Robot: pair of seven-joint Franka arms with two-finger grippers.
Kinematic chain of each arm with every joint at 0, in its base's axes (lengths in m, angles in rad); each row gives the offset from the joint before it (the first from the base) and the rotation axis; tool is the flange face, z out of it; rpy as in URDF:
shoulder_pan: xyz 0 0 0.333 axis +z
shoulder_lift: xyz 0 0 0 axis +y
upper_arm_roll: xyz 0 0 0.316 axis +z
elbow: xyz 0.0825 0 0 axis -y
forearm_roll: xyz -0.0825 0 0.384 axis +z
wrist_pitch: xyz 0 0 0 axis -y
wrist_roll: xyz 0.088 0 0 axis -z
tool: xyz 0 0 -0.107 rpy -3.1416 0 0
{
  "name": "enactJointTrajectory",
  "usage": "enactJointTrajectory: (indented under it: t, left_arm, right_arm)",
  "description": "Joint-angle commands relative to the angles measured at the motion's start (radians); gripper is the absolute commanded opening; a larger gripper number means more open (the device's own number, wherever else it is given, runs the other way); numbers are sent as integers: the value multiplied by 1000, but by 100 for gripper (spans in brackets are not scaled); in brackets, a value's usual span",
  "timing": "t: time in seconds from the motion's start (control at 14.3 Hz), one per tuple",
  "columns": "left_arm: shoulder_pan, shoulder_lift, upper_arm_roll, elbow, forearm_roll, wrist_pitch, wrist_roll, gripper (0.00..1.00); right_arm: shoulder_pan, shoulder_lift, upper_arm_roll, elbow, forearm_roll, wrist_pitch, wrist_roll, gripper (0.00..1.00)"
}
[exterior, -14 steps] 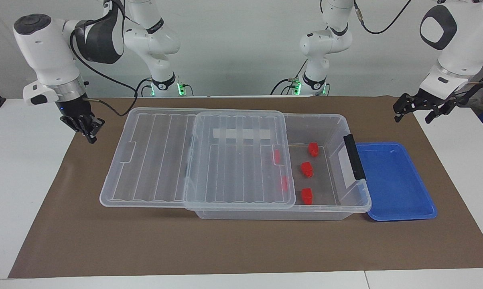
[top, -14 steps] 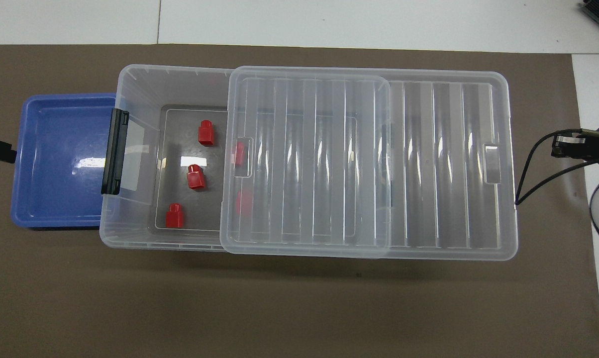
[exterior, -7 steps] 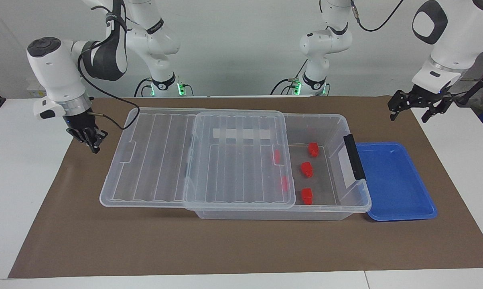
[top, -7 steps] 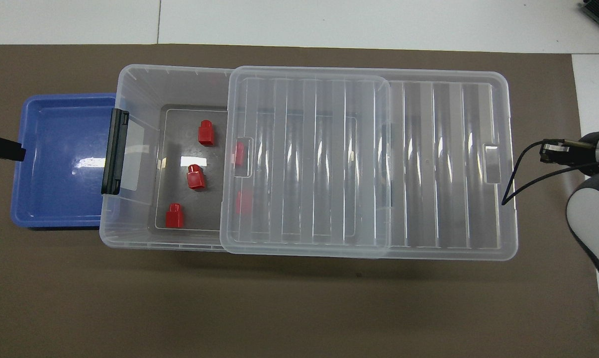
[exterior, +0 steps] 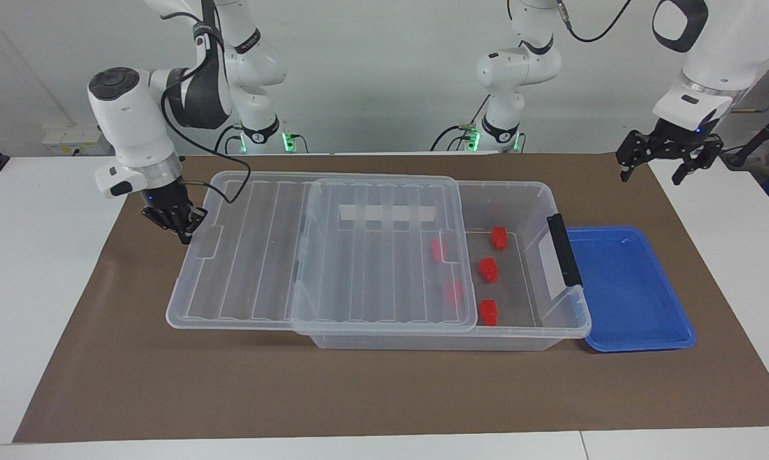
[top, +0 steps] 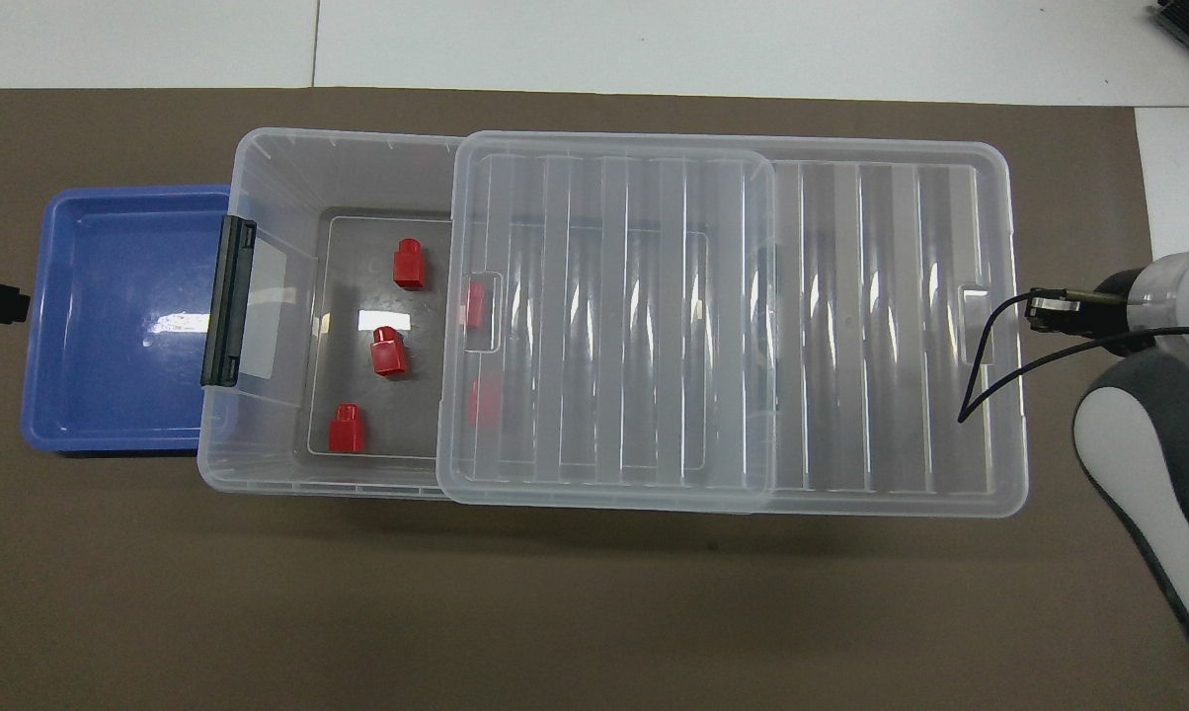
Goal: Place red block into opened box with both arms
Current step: 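Slide the clear lid back over the box with the right gripper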
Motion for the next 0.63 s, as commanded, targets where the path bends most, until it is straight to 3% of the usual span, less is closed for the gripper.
enactJointTrajectory:
  t: [0.0,0.21,0.56]
  left_arm:
    - [-26,-40,11,-55,0,27,5,100]
    - [-69,-43,11,-59,-40,29,-19,100]
    - [-91,-46,11,-64,-43,23,-39,100]
  right_arm:
    - [55,-34,4,-36,3,-2,20,0]
    - [115,-34,4,-36,75,-1,35,0]
    - [221,-28,4,-36,83,15,135,0]
